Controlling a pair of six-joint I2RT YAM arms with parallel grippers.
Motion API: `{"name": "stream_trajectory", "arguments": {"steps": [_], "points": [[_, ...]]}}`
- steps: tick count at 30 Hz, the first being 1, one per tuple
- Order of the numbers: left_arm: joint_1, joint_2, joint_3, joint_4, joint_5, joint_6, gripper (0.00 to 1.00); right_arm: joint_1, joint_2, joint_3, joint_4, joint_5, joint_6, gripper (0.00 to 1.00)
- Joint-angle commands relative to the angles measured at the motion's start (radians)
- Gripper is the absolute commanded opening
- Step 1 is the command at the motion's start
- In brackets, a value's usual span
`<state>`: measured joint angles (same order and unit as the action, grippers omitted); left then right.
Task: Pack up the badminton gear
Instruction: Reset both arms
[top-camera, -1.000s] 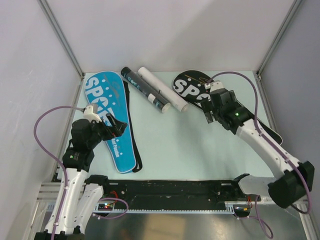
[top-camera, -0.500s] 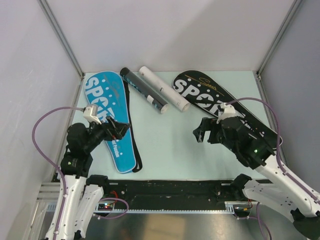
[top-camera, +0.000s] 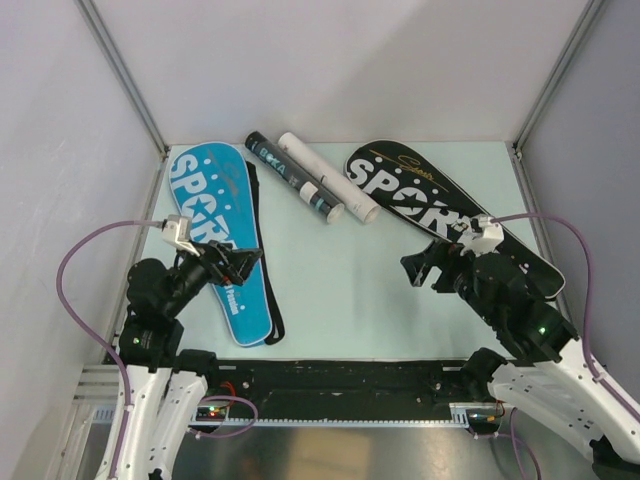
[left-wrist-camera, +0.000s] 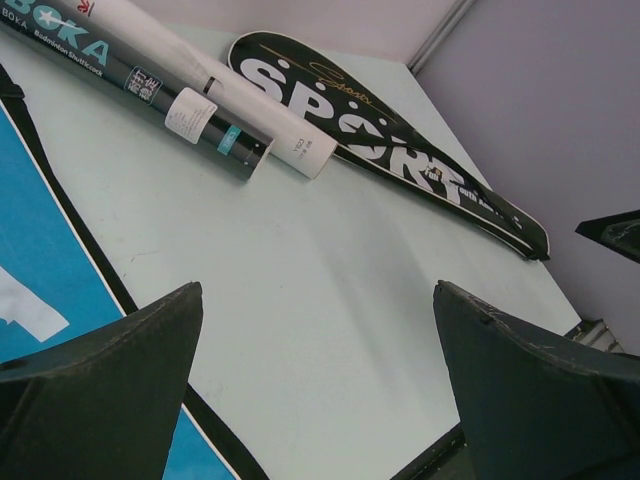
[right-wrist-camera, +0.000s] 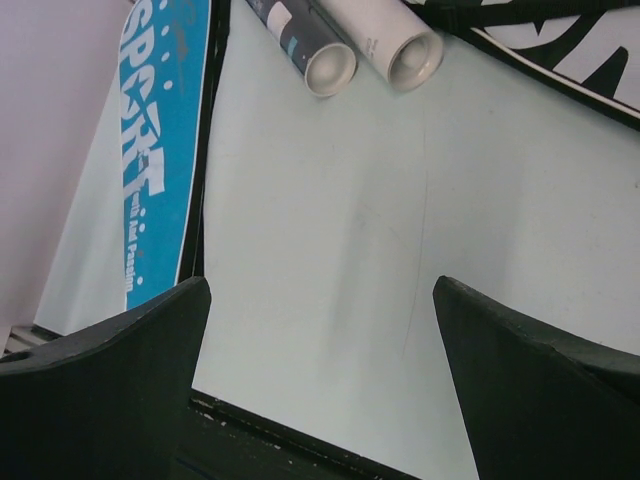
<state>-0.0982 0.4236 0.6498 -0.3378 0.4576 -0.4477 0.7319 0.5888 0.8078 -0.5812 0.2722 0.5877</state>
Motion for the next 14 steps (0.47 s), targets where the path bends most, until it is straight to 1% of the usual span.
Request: {"name": "stream_trajectory", "arguments": {"steps": [1,14], "points": [[-0.004,0.002,-0.006,0.039,0.019,-0.010,1.00,0.006,-0.026,-0.012,0.029,0.060,0.010,0.99],[-0.003,0.002,-0.011,0.040,0.013,-0.009,1.00,0.007,-0.056,-0.013,0.040,0.067,-0.007,0.99]]}}
